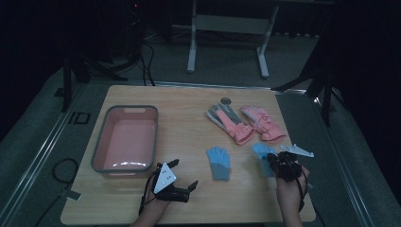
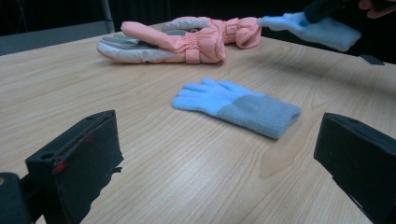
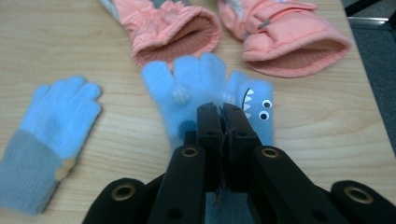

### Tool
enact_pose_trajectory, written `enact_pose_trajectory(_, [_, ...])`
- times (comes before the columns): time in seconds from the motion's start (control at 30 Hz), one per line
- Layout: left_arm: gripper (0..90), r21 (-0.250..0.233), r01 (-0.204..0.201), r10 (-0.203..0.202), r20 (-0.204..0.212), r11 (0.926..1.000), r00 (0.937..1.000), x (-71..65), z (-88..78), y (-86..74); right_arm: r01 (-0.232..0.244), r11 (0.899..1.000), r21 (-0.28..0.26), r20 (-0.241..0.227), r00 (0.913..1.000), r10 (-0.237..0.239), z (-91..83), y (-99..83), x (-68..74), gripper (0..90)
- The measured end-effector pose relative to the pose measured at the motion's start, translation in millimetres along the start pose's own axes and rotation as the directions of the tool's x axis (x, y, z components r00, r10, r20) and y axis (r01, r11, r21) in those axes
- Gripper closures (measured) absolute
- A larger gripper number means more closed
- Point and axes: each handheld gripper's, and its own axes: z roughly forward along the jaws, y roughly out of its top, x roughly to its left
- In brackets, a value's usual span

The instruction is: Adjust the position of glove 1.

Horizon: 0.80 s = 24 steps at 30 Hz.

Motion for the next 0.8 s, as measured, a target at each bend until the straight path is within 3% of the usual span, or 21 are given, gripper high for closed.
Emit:
enact_pose_trajectory(0.1, [0.7, 0.001, -0.001, 0.001, -0.001, 1.0000, 1.0000, -0.1, 0.1, 0.1, -0.012, 1.000, -0.018, 0.028, 0.9995, 0.013, -0.7, -5.6, -2.1, 86.9])
enact_pose_trajectory(0.23, [0.7, -0.001, -0.005, 0.005, -0.005, 1.0000, 1.0000, -0.7, -0.1, 0.0, -0.027, 1.000, 0.015, 0.037, 0.9990, 0.026, 14.1, -14.9, -4.5, 86.8])
enact_pose_trajectory(0.33, [0.8, -0.002, -0.004, 0.004, -0.005, 1.0000, 1.0000, -0.6, -0.2, -0.1, -0.045, 0.998, 0.038, 0.028, 0.9986, 0.044, 25.4, -20.0, -6.3, 86.7])
enact_pose_trajectory(0.5, [0.7, -0.002, -0.002, 0.002, -0.002, 1.0000, 1.0000, -0.1, -0.3, -0.1, -0.034, 0.997, 0.076, 0.033, 0.9990, 0.032, 39.8, -28.2, -7.7, 85.8])
enact_pose_trajectory(0.8, [0.7, -0.001, -0.003, 0.003, 0.001, 1.0000, 1.0000, 0.0, -0.3, 0.0, -0.047, 0.994, 0.101, 0.020, 0.9988, 0.045, 48.3, -31.7, -10.8, 79.1])
